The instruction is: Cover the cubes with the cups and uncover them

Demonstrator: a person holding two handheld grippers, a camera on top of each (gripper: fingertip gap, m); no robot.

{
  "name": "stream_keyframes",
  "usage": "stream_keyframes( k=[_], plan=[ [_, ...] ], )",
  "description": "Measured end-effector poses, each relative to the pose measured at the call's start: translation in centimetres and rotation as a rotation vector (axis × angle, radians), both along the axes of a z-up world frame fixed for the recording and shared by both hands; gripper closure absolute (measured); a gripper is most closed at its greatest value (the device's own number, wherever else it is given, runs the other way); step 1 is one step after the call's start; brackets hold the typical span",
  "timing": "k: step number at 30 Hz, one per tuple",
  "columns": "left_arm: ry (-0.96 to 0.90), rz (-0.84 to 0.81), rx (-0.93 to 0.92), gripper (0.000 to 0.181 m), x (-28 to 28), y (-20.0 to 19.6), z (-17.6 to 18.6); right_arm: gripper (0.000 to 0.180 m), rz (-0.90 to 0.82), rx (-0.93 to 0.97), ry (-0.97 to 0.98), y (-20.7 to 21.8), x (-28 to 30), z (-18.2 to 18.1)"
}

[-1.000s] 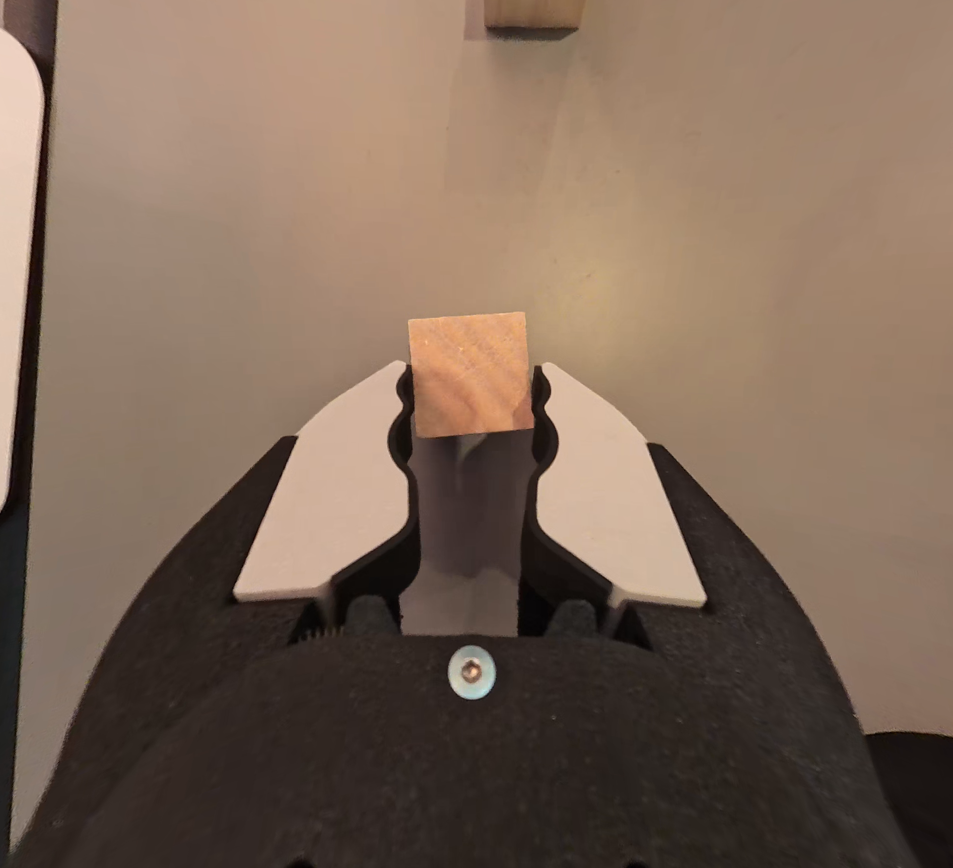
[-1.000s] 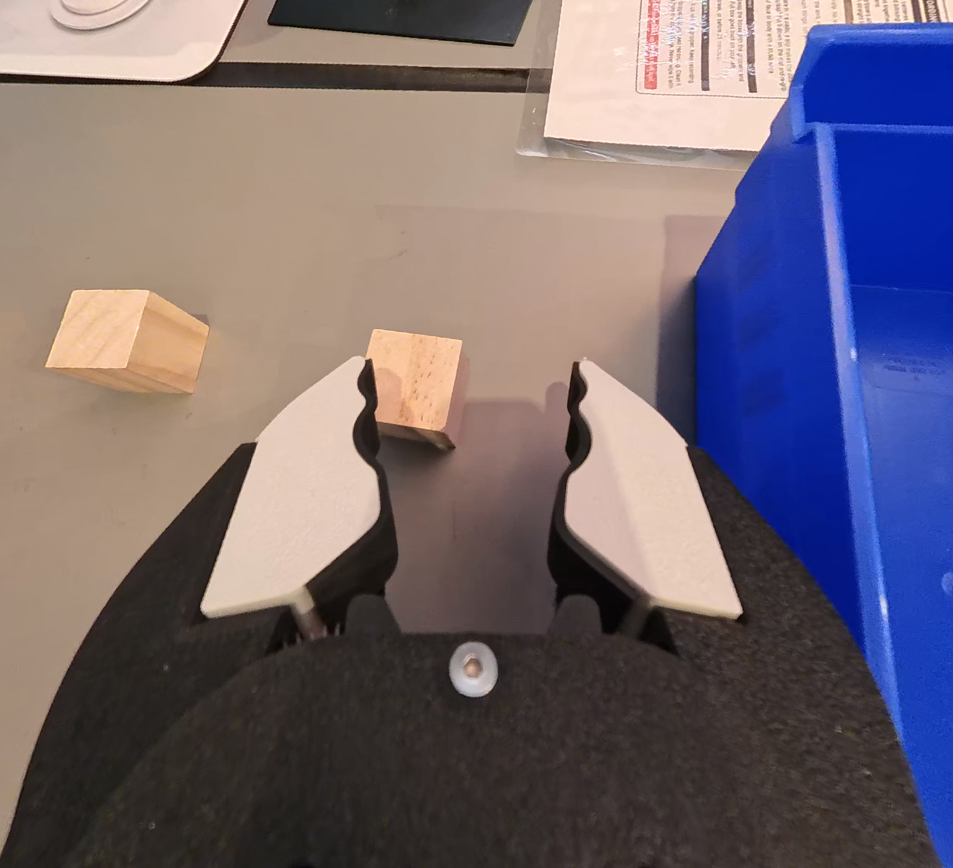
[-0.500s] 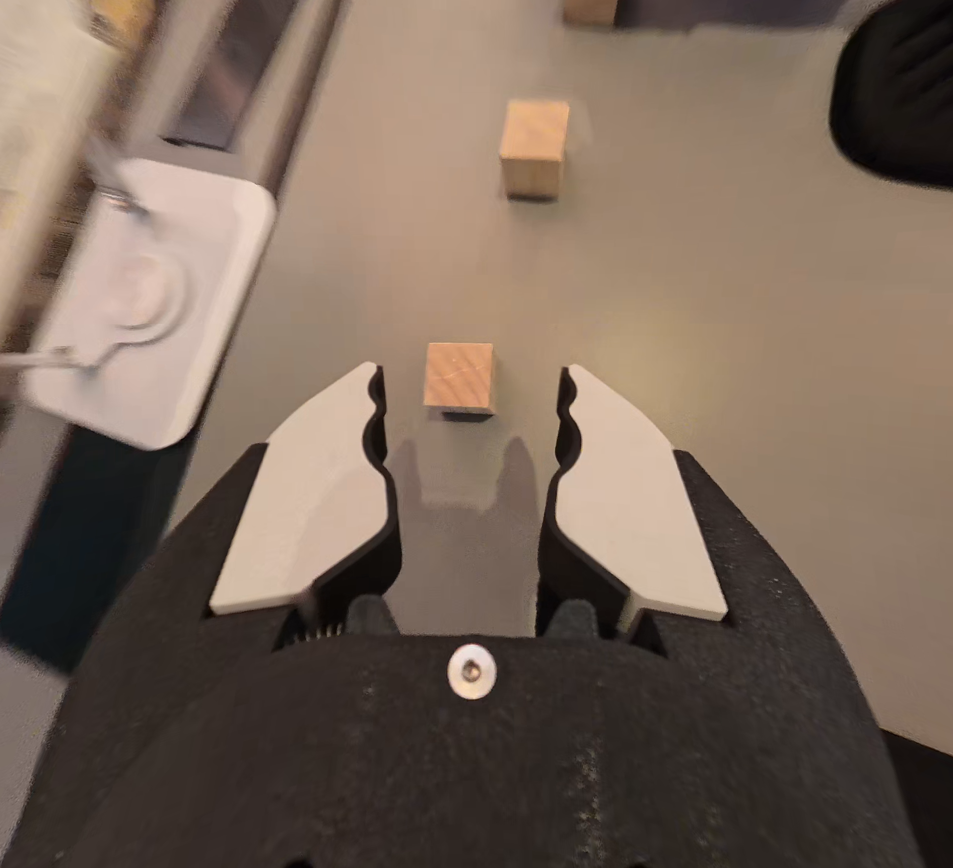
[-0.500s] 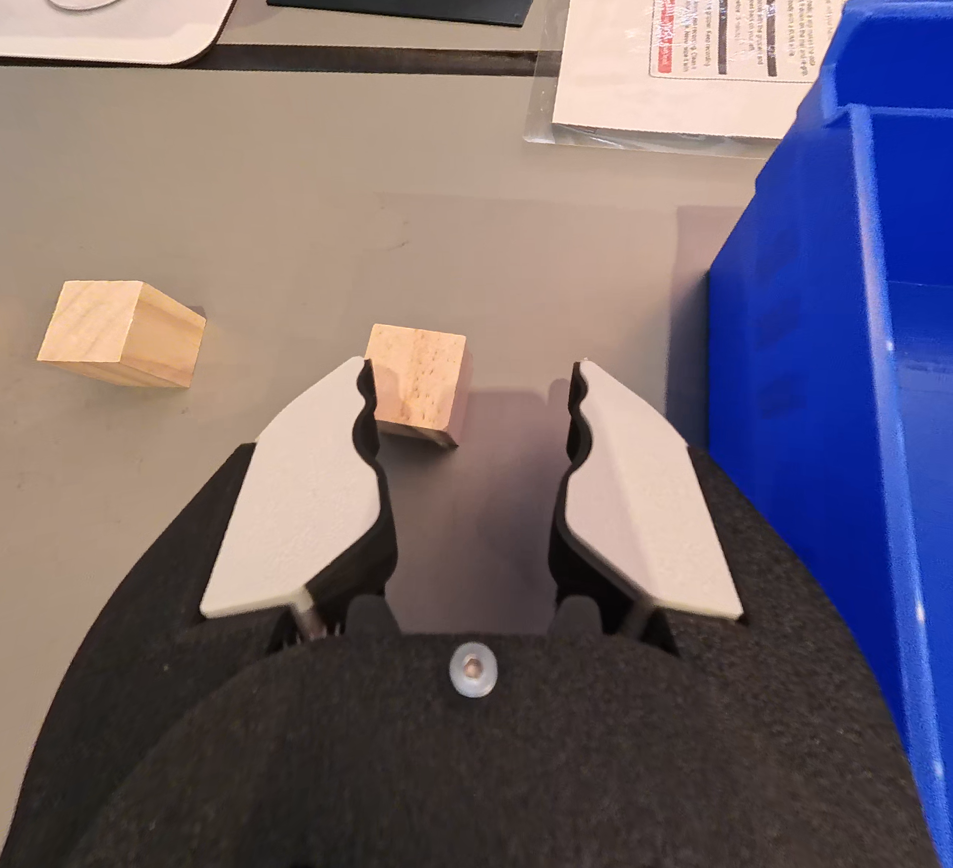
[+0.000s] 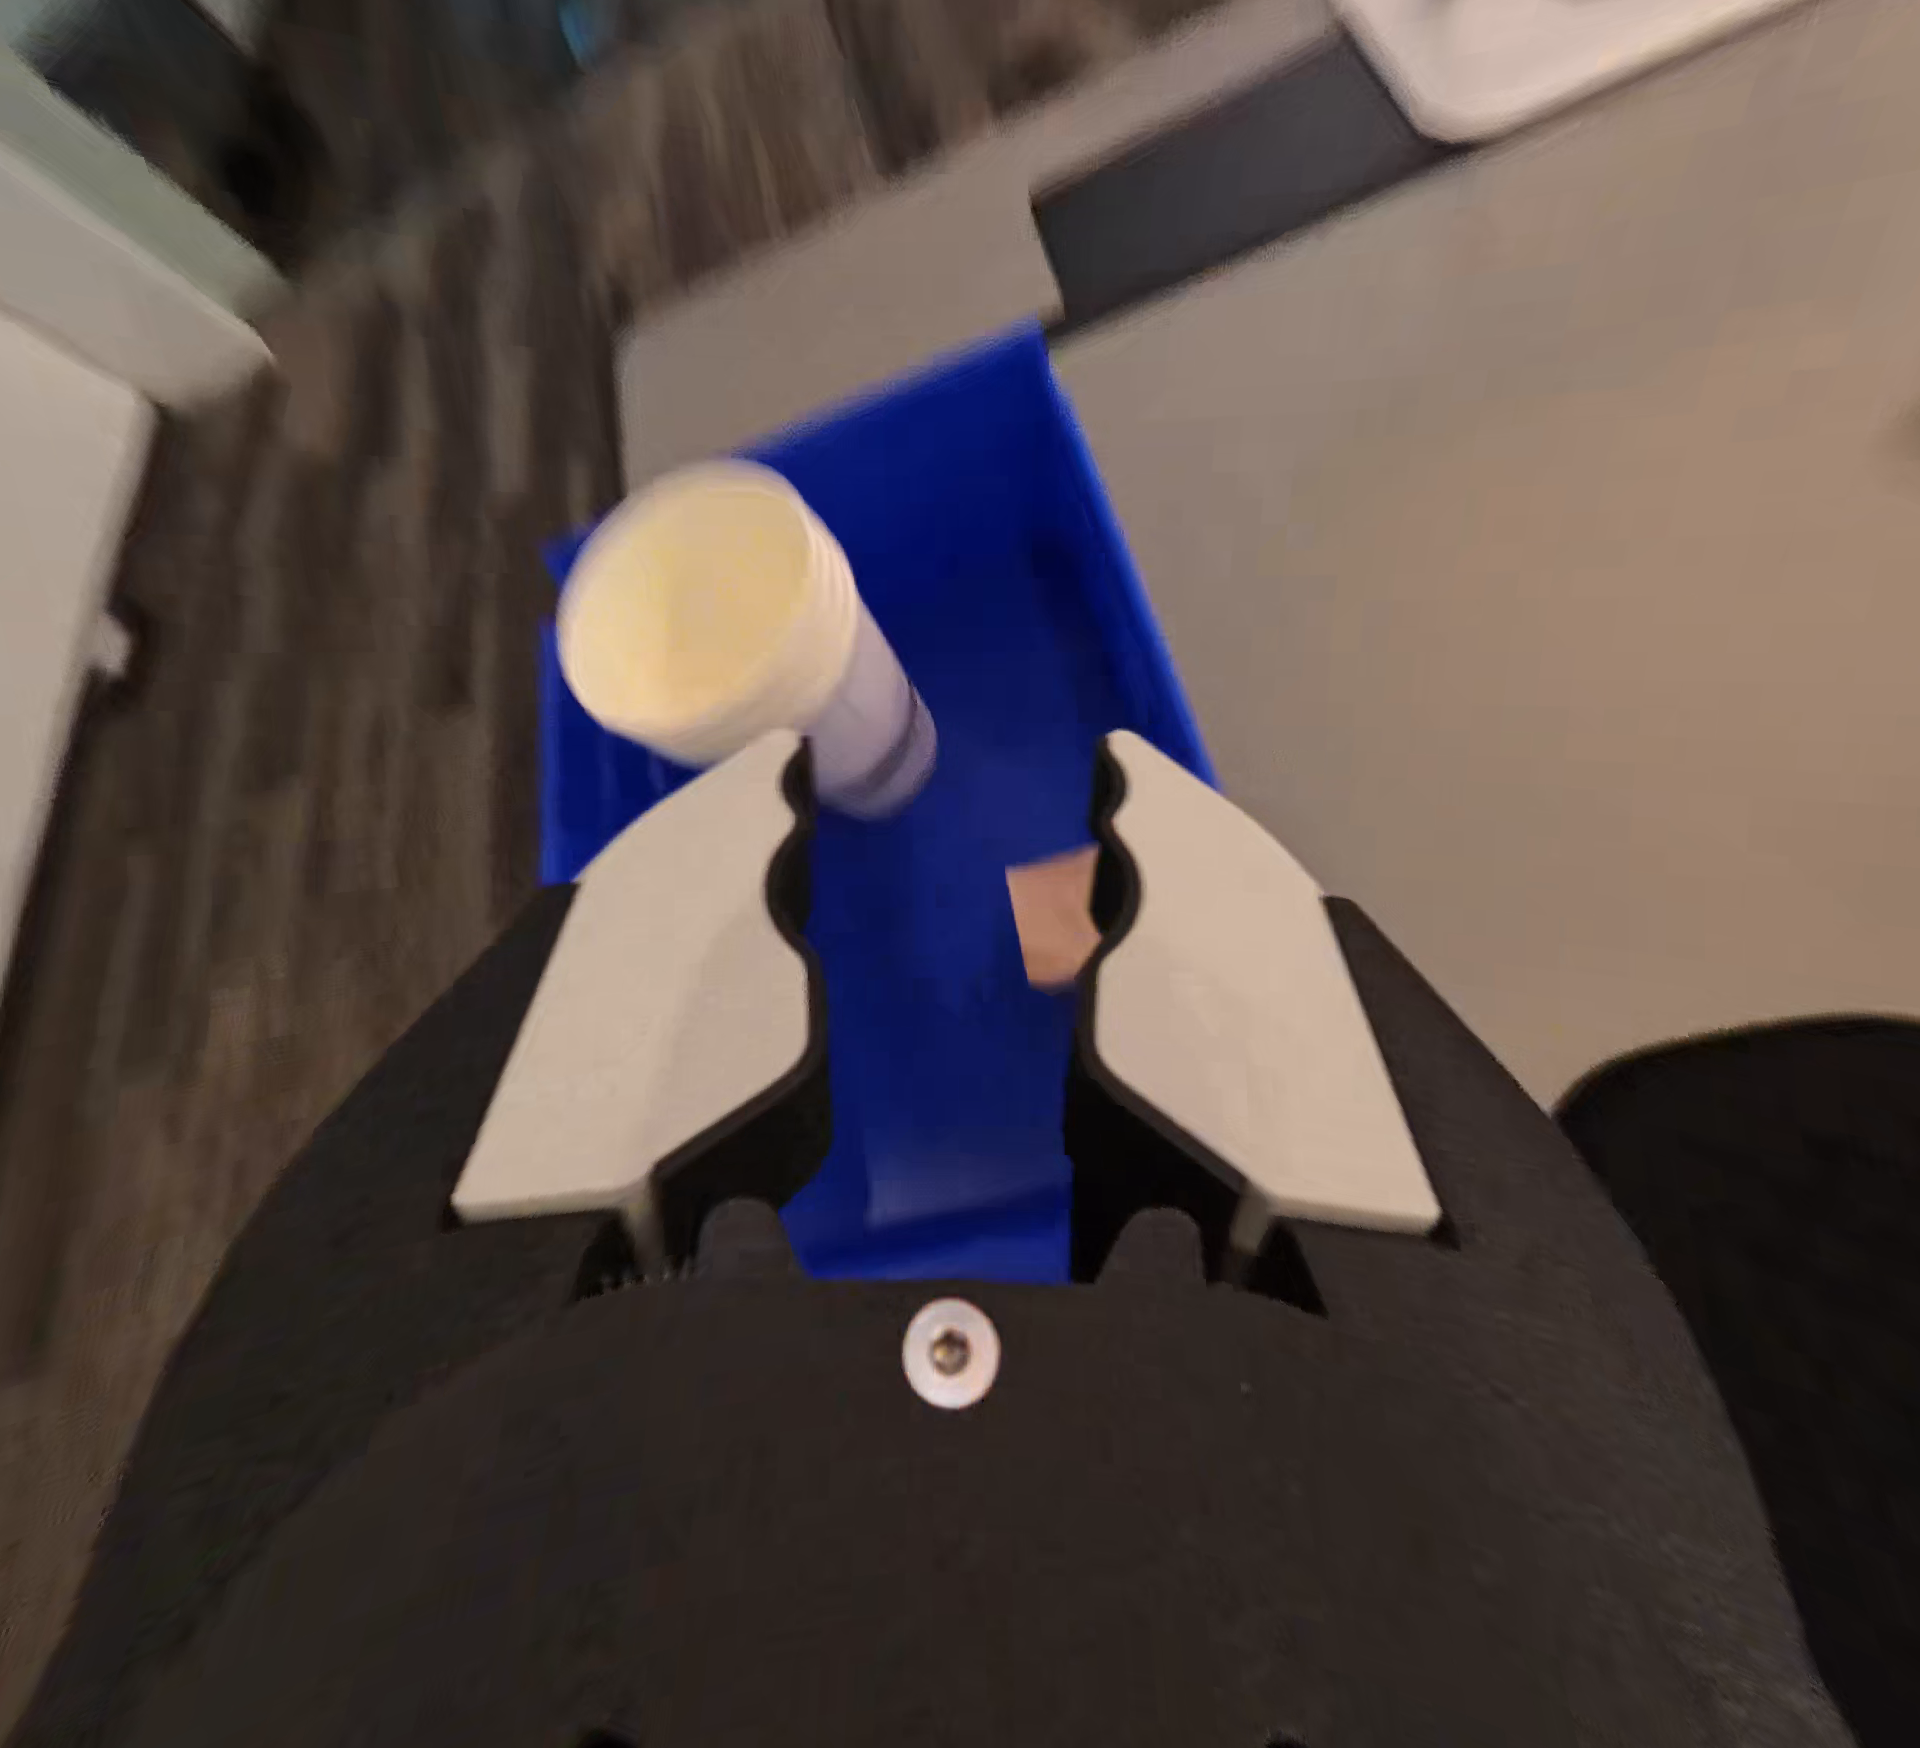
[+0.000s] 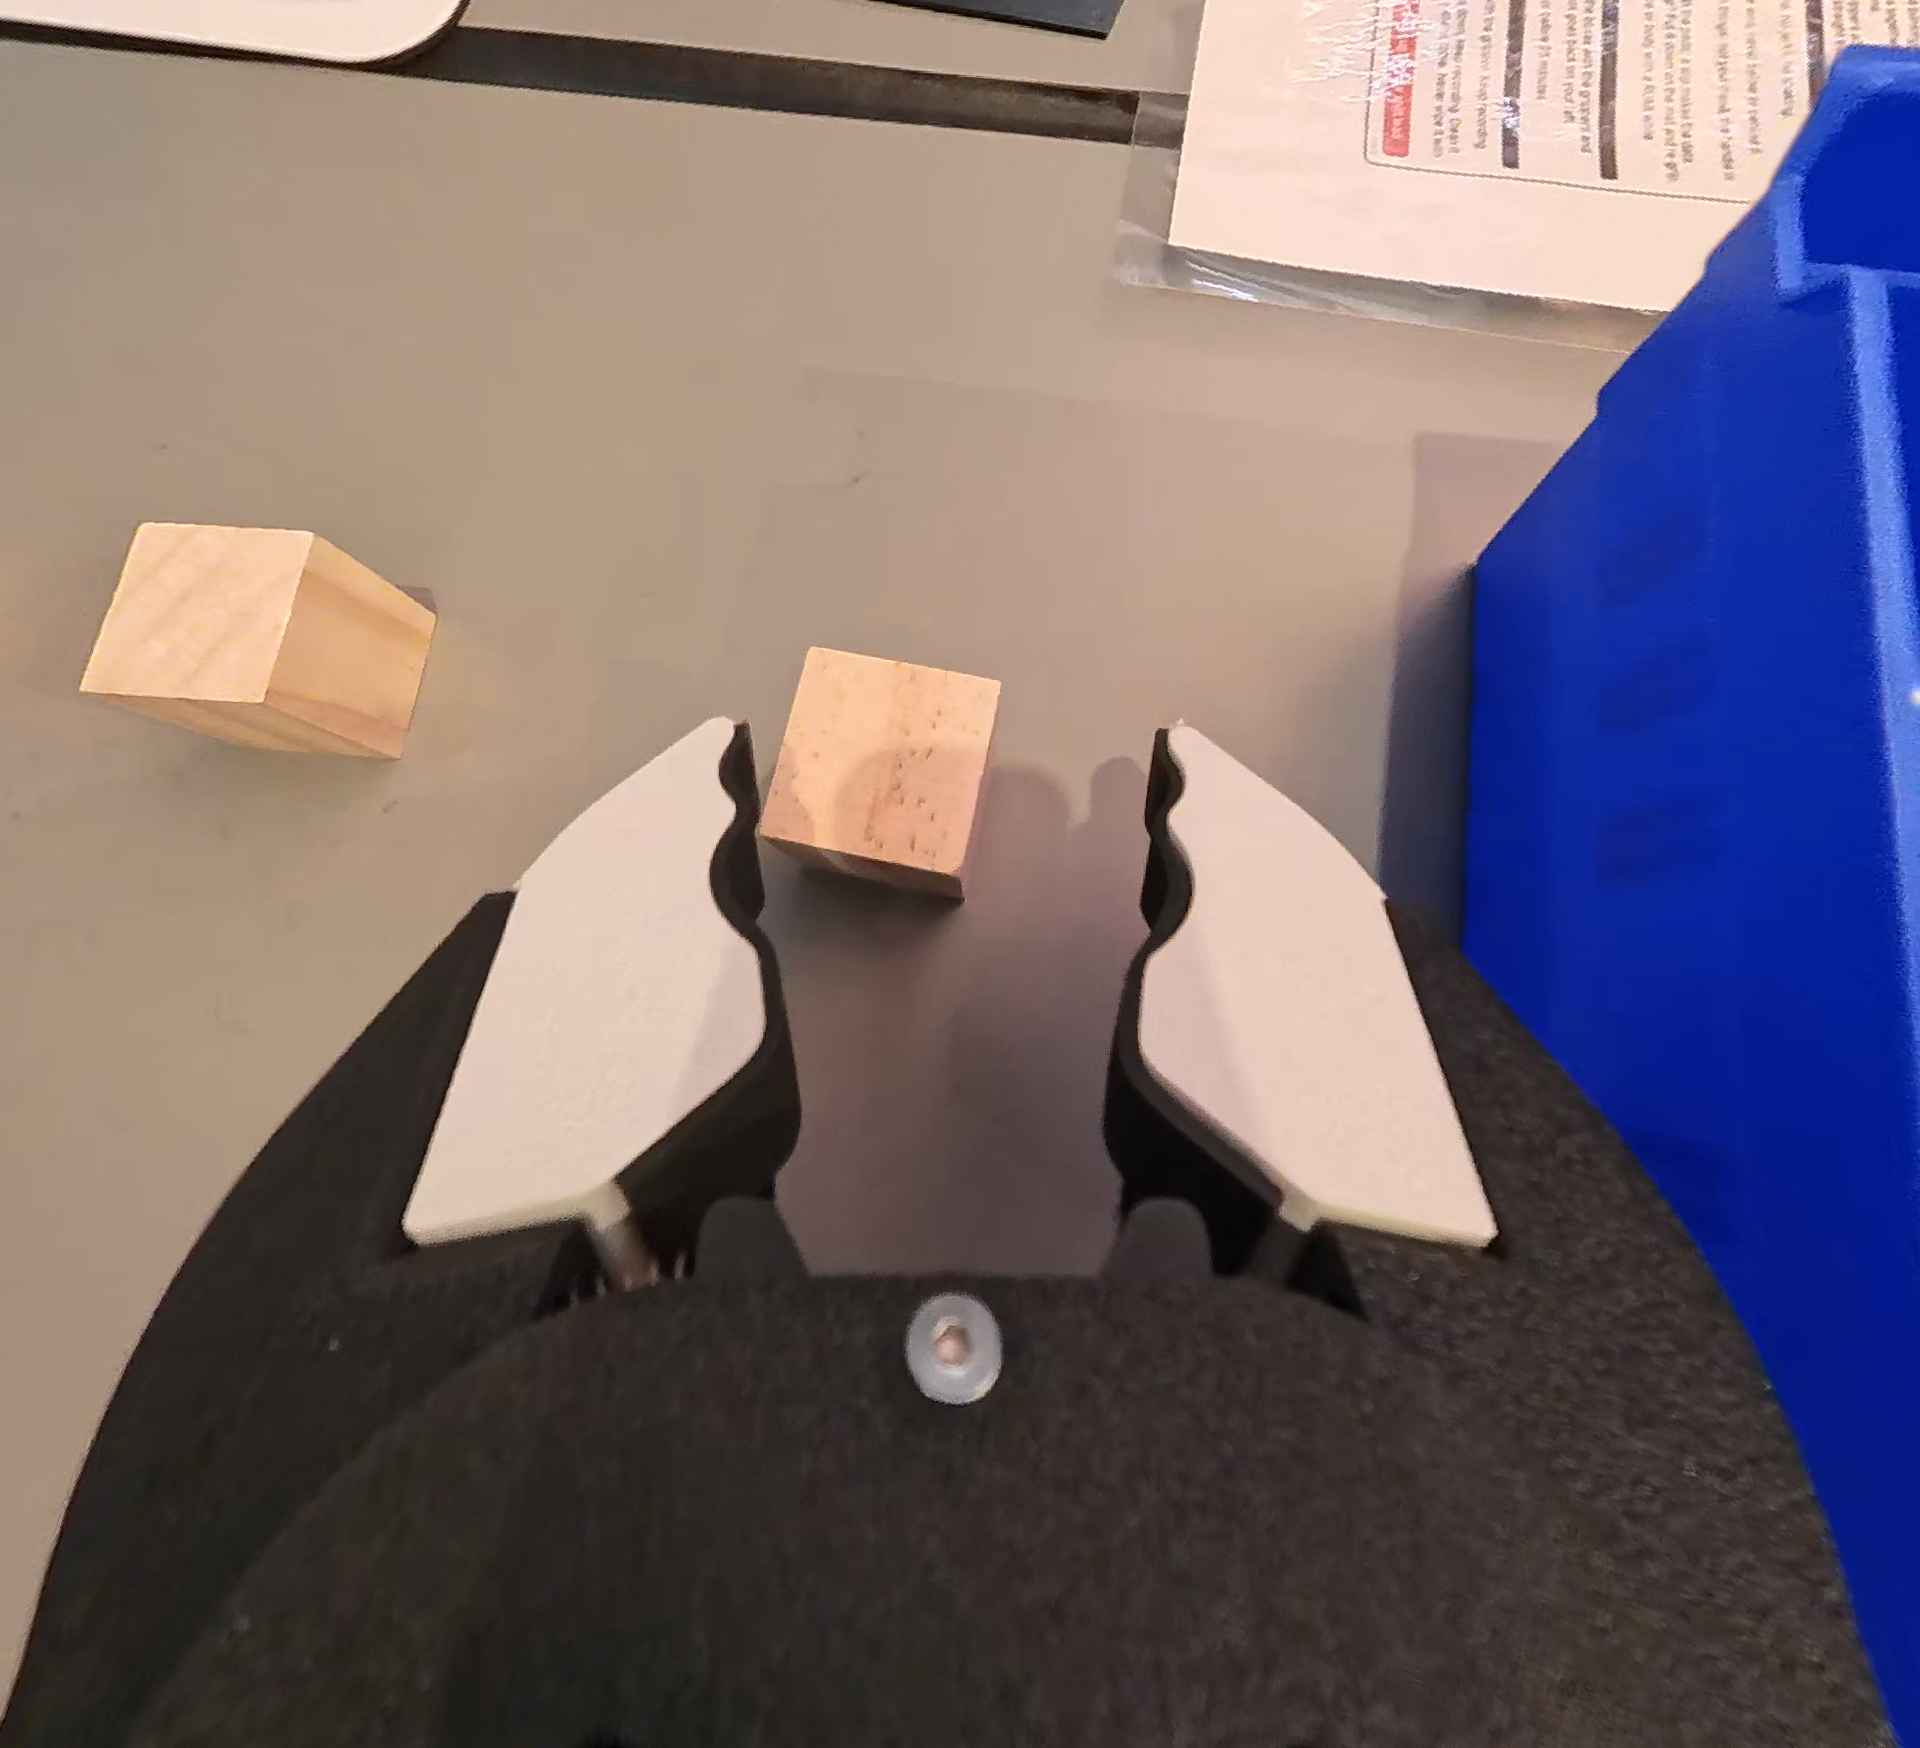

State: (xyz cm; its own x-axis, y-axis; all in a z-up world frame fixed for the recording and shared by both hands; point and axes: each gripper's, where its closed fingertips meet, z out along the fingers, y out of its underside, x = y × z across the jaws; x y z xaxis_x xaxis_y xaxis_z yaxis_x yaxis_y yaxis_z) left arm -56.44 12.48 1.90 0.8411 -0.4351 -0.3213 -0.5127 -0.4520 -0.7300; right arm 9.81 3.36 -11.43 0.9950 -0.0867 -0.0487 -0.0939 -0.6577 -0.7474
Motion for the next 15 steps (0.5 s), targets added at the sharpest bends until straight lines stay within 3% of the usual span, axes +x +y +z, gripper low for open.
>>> stream_keyframes(
  k=[2, 7, 9, 15],
  plan=[
    [-0.05, 0.05, -0.099, 0.114, -1.2, 0.1, -3.4, 0.108, 0.003, -0.006, -0.008, 0.0, -0.1, -0.1],
    [-0.213, 0.276, -0.233, 0.106, -2.5, 0.7, -8.3, 0.108, 0.002, -0.012, -0.013, -0.1, -0.1, -0.3],
    [-0.277, 0.293, -0.326, 0.107, -1.6, 0.2, -10.0, 0.108, 0.001, -0.014, -0.007, 0.0, 0.0, -0.4],
    [-0.111, 0.304, -0.518, 0.109, -2.1, -0.5, -14.7, 0.108, 0.009, -0.034, -0.007, 0.0, -0.1, -1.0]
  ],
)
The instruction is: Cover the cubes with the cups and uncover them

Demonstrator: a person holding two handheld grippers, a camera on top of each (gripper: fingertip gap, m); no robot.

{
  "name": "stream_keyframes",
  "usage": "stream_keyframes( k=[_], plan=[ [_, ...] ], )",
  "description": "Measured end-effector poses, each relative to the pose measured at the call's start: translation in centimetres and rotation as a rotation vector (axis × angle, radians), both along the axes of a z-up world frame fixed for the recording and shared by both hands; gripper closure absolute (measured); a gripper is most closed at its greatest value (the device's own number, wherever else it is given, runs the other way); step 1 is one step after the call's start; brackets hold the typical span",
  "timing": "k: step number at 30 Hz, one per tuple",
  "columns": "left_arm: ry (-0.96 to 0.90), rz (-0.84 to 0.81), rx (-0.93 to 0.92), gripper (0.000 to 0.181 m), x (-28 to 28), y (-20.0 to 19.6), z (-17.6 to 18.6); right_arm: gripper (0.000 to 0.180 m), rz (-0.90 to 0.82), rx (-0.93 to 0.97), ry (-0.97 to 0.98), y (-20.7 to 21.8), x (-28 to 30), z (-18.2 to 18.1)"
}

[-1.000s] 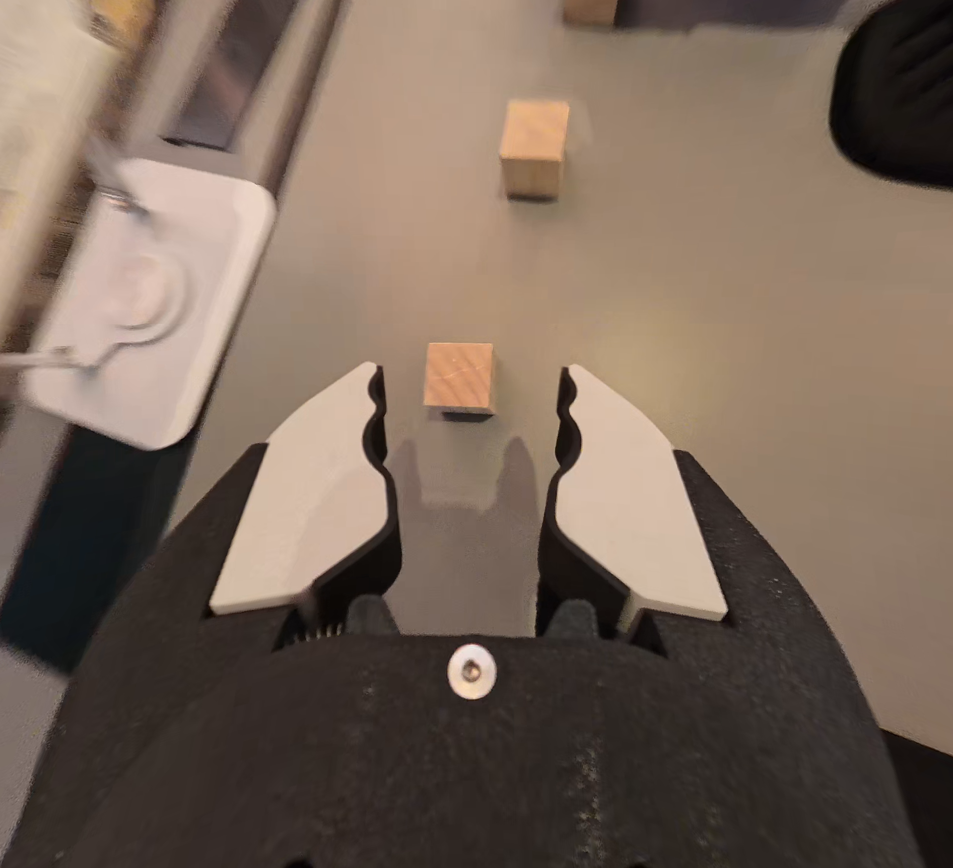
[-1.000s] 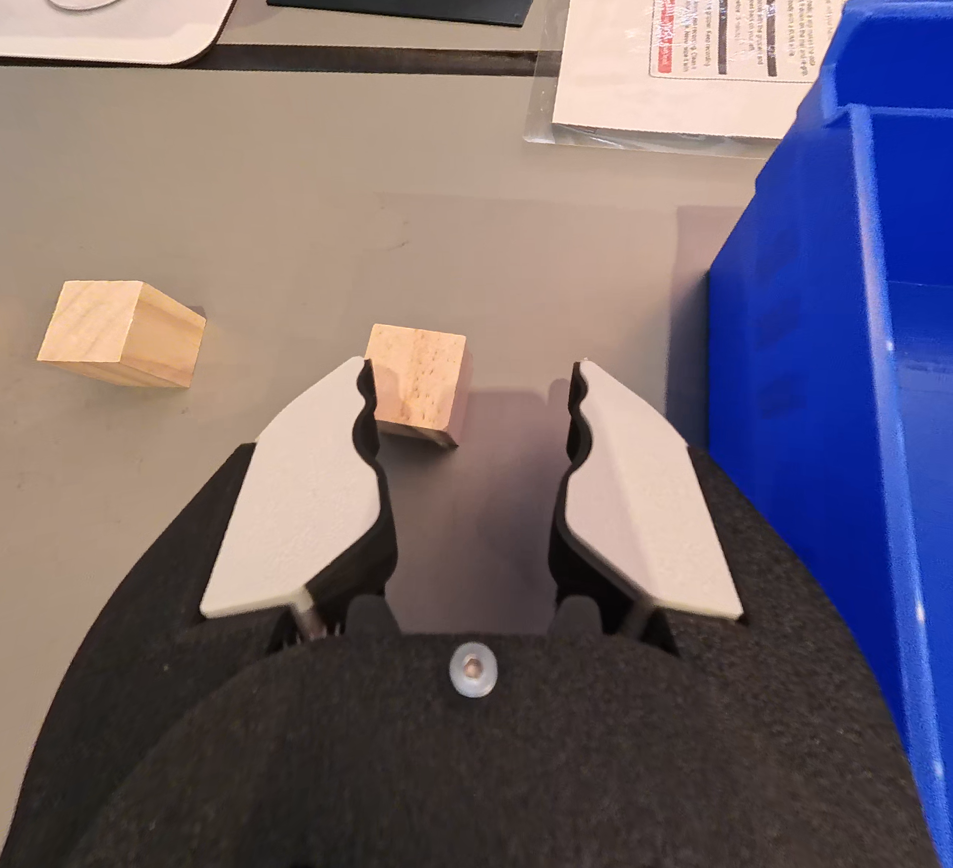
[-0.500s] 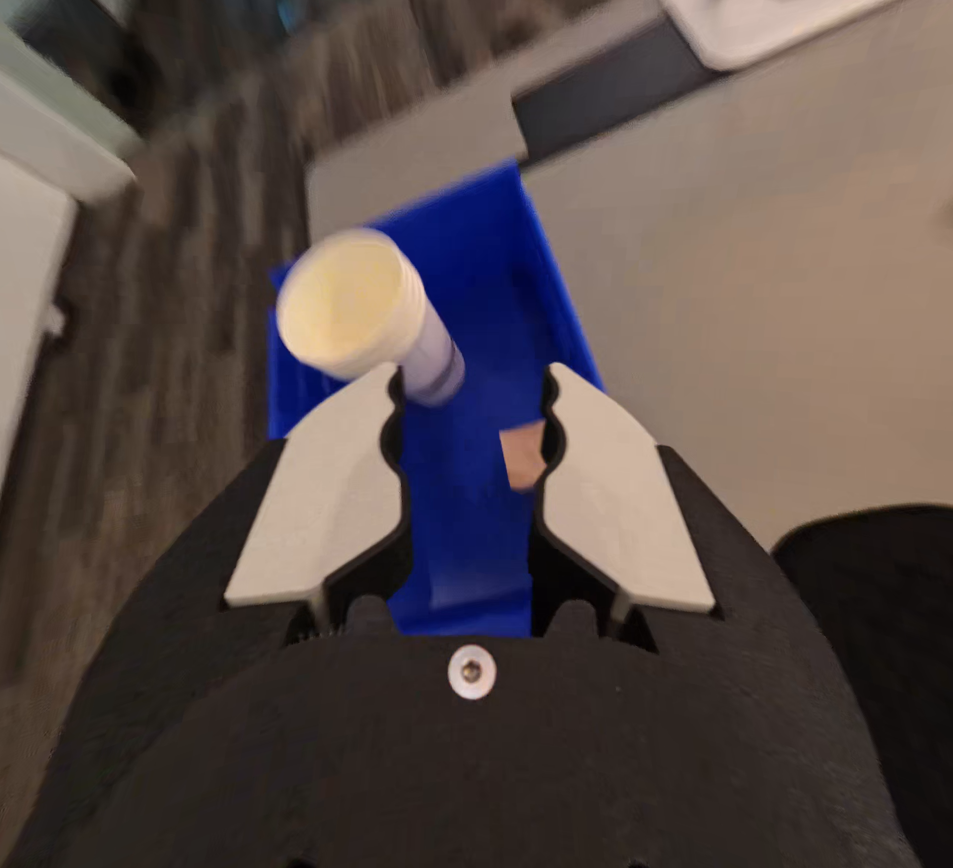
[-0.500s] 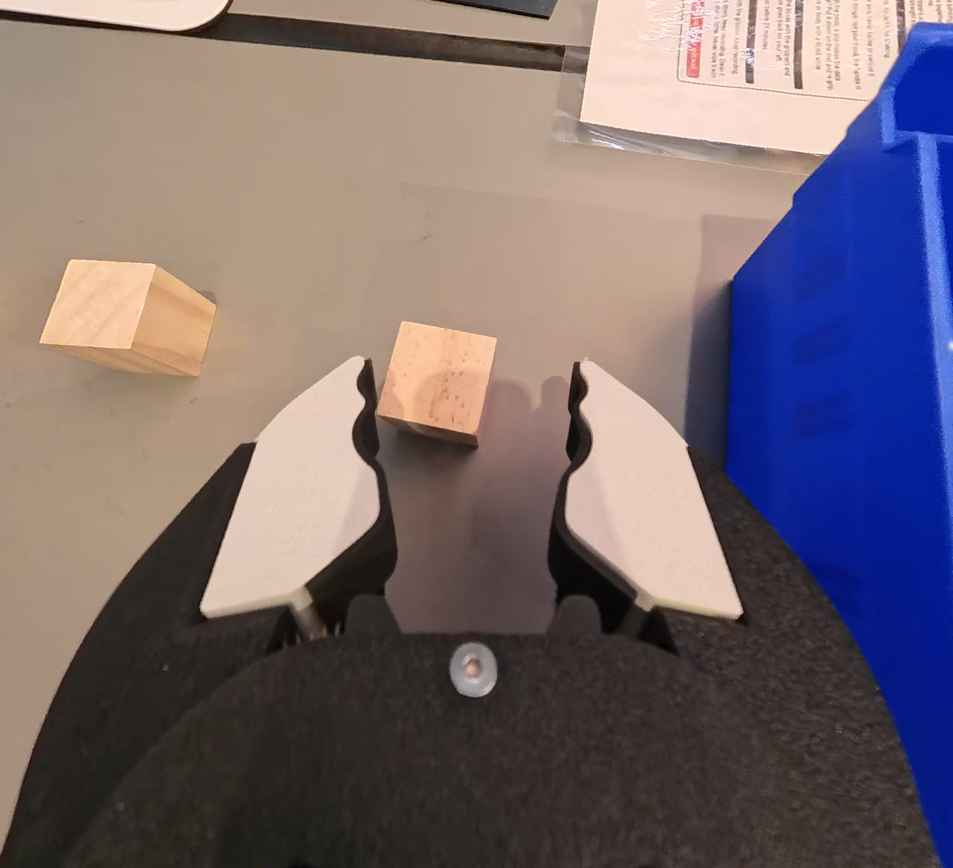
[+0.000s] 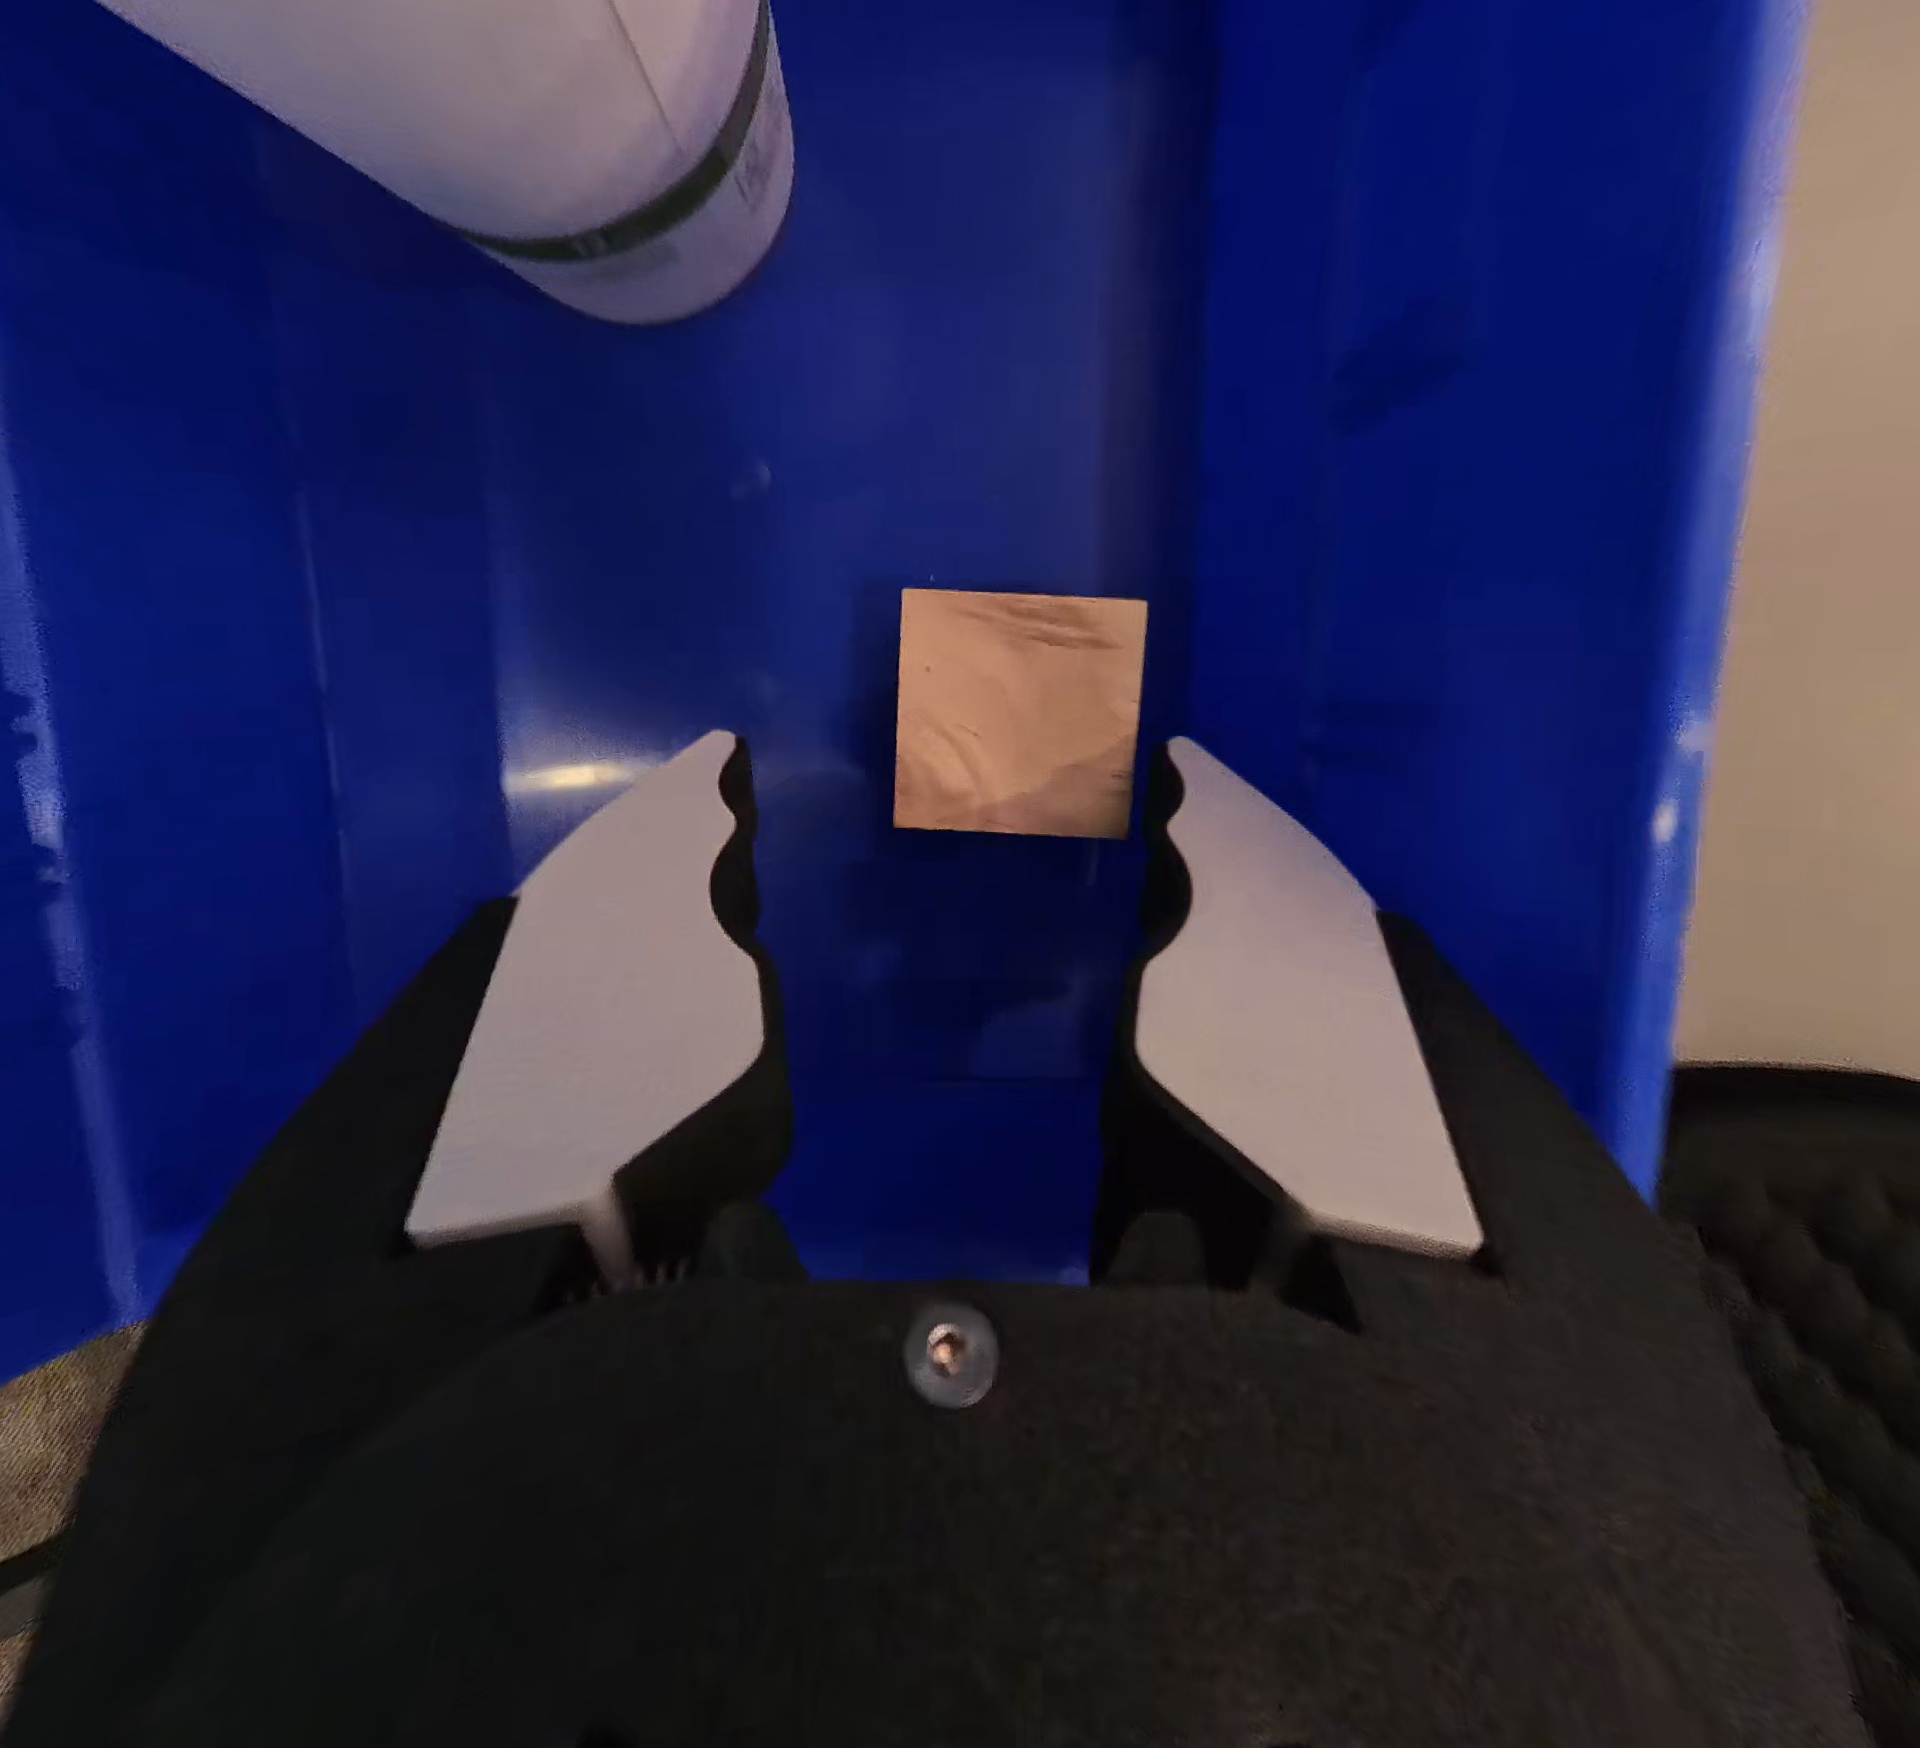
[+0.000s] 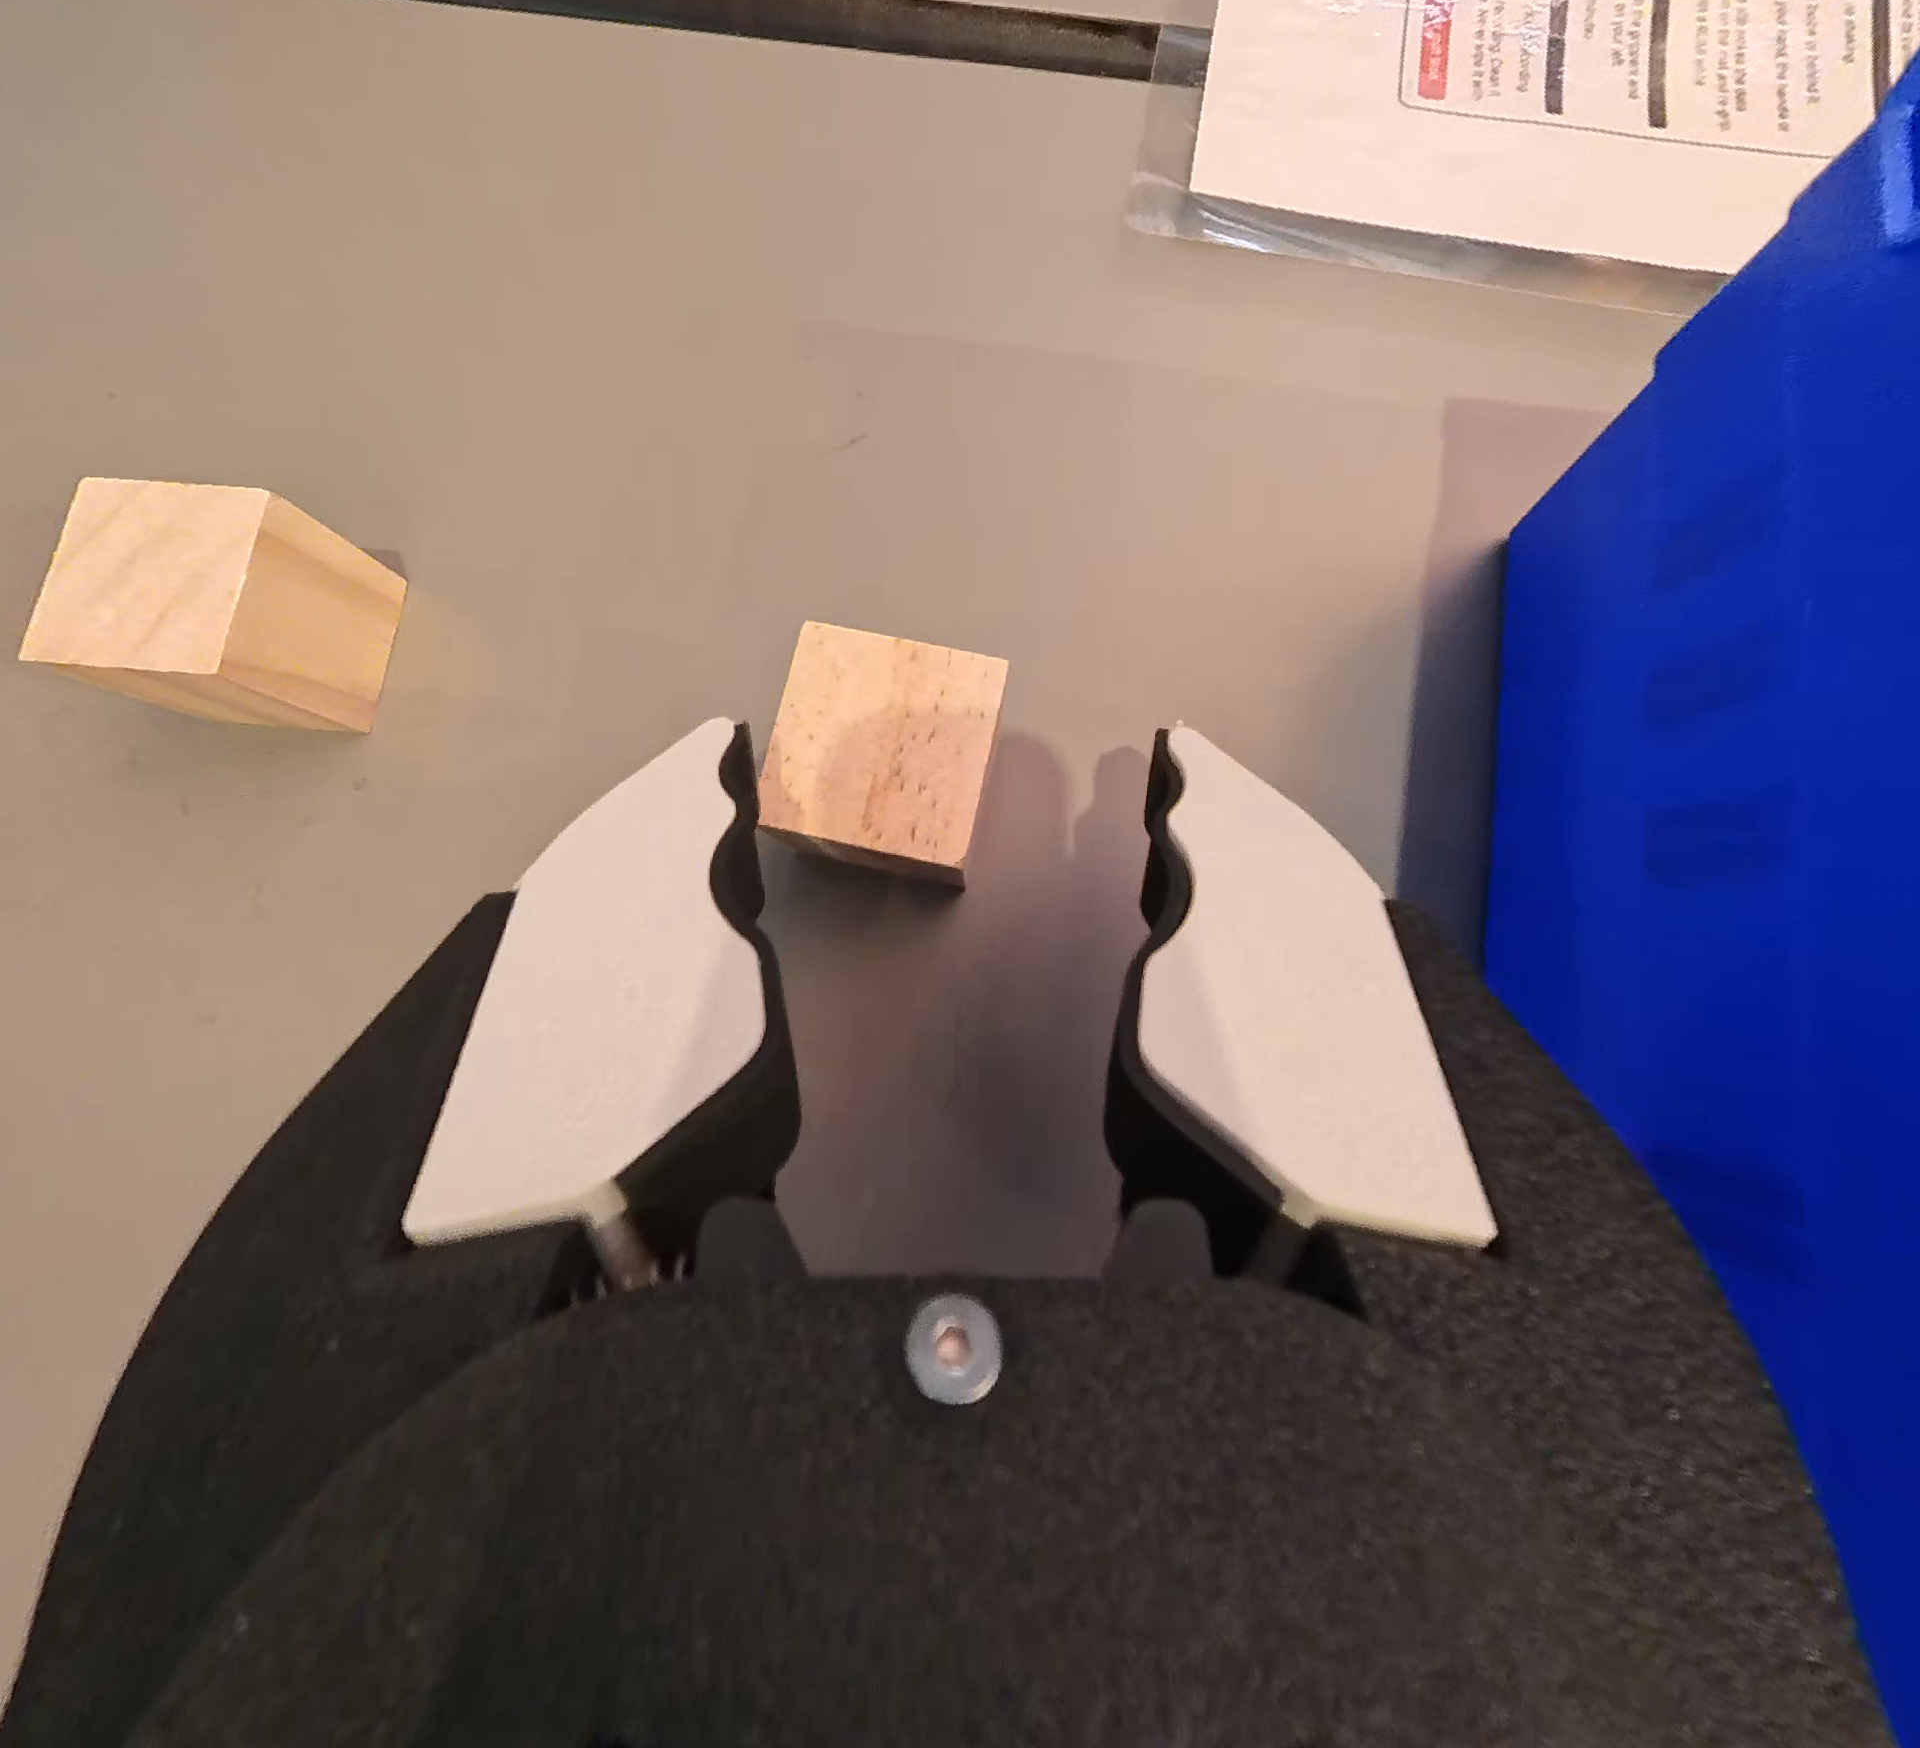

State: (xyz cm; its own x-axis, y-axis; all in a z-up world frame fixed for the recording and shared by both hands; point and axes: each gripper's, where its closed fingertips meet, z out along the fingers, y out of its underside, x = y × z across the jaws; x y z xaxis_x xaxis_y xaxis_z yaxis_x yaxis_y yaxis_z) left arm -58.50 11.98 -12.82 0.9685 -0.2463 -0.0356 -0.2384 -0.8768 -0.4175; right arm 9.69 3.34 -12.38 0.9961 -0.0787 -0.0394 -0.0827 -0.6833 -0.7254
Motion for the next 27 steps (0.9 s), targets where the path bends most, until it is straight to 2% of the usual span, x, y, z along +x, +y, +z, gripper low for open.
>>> stream_keyframes(
  k=[5, 6, 7, 13, 16, 20, 24, 27],
  plan=[
    [0.025, -0.023, -0.068, 0.114, 0.2, 0.1, -1.5, 0.108, 0.0, 0.008, 0.003, 0.0, 0.0, 0.2],
    [0.013, -0.025, -0.072, 0.118, 0.3, 0.2, -1.5, 0.108, -0.001, 0.009, 0.007, 0.0, 0.1, 0.2],
    [0.009, -0.025, -0.071, 0.134, 0.3, 0.3, -1.5, 0.109, -0.002, 0.011, 0.011, -0.1, 0.1, 0.2],
    [0.041, -0.032, -0.025, 0.135, -1.1, 0.4, -0.5, 0.109, -0.007, 0.02, 0.025, -0.1, 0.3, 0.3],
    [0.062, -0.023, 0.07, 0.135, -2.6, 0.3, 2.3, 0.109, -0.007, 0.016, 0.024, -0.2, 0.3, 0.2],
    [0.018, -0.042, 0.241, 0.136, -2.3, 0.3, 8.8, 0.109, -0.009, 0.008, 0.004, -0.1, 0.5, 0.3],
    [-0.174, -0.196, 0.372, 0.136, 5.1, -0.7, 15.2, 0.109, -0.009, 0.006, -0.004, -0.1, 0.4, 0.3],
    [-0.245, -0.327, 0.335, 0.136, 12.1, -2.0, 14.9, 0.109, -0.01, 0.015, 0.003, -0.1, 0.4, 0.4]
  ],
)
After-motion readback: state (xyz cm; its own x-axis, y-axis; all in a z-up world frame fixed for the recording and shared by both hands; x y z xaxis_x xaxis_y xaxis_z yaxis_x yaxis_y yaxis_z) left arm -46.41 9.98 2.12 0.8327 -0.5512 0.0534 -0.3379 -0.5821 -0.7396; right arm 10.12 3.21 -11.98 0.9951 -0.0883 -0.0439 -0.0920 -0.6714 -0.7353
